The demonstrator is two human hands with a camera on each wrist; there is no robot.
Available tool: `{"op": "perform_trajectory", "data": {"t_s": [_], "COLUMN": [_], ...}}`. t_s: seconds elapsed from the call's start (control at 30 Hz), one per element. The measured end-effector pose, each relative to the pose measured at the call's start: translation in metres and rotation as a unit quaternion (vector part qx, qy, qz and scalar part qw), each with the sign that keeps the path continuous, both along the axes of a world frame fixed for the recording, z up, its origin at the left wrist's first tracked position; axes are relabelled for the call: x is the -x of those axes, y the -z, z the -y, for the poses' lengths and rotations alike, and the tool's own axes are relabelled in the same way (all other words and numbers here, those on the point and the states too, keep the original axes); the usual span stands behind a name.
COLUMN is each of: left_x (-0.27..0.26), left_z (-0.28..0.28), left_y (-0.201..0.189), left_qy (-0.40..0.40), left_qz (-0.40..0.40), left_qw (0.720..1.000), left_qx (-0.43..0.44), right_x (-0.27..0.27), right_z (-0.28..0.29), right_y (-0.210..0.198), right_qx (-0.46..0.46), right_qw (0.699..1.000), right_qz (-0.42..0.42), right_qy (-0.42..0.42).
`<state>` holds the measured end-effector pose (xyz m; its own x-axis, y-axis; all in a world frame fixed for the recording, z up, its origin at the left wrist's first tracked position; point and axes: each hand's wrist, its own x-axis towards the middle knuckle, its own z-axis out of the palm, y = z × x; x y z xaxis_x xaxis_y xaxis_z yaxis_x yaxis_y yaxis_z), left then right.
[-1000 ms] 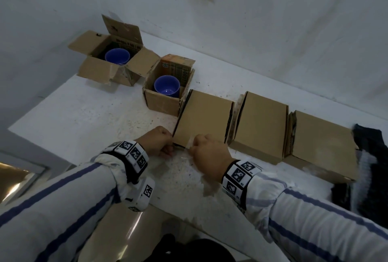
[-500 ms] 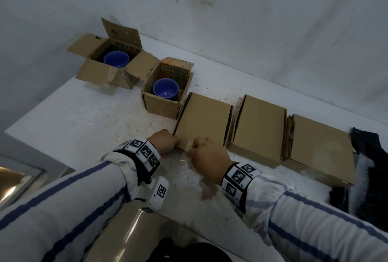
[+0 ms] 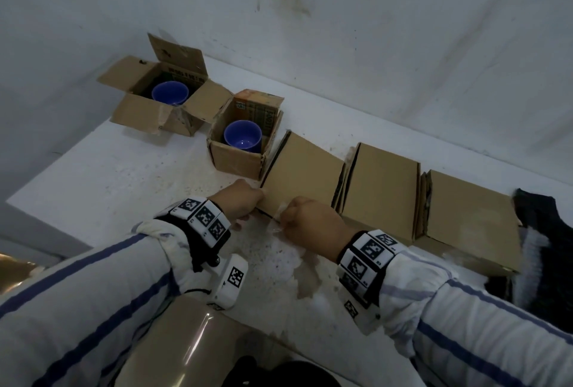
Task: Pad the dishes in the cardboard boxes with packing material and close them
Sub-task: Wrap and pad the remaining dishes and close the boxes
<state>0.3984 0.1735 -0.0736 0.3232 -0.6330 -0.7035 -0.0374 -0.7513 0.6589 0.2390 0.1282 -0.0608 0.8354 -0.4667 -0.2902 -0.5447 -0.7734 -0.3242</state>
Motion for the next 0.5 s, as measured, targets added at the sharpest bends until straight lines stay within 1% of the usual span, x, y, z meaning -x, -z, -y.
{"op": "perform_trajectory", "data": {"t_s": [0.07,0.1,0.23,0.33,0.5], "left_x": [0.001,0.001,0.001,0.004,0.007], "left_z": [0.001,0.001,0.004,0.006,0.015], "left_y": [-0.012,-0.017,-0.032,-0.038,-0.047], "left_qy": [-0.015,-0.028,-0.063,-0.085,-0.12], "left_qz": [-0.064,-0.079,-0.09,-0.114,-0.122], "left_qw": [0.998,0.996,0.99,0.986,0.979], "left_qx": [0.026,0.041,0.086,0.091,0.114], "right_x": [0.0,0.001,0.002,0.004,0.009], "right_z": [0.002,0.002,0.006,0.01,0.013], "right_y": [-0.008,-0.012,-0.031,-0.037,-0.041], "right_qx": [-0.003,-0.001,0.025,0.061,0.142], "right_qw": [1.0,1.0,0.998,0.995,0.978], "right_qz": [0.019,0.028,0.056,0.077,0.15], "right_qy": [-0.005,-0.004,0.01,0.022,-0.009]}}
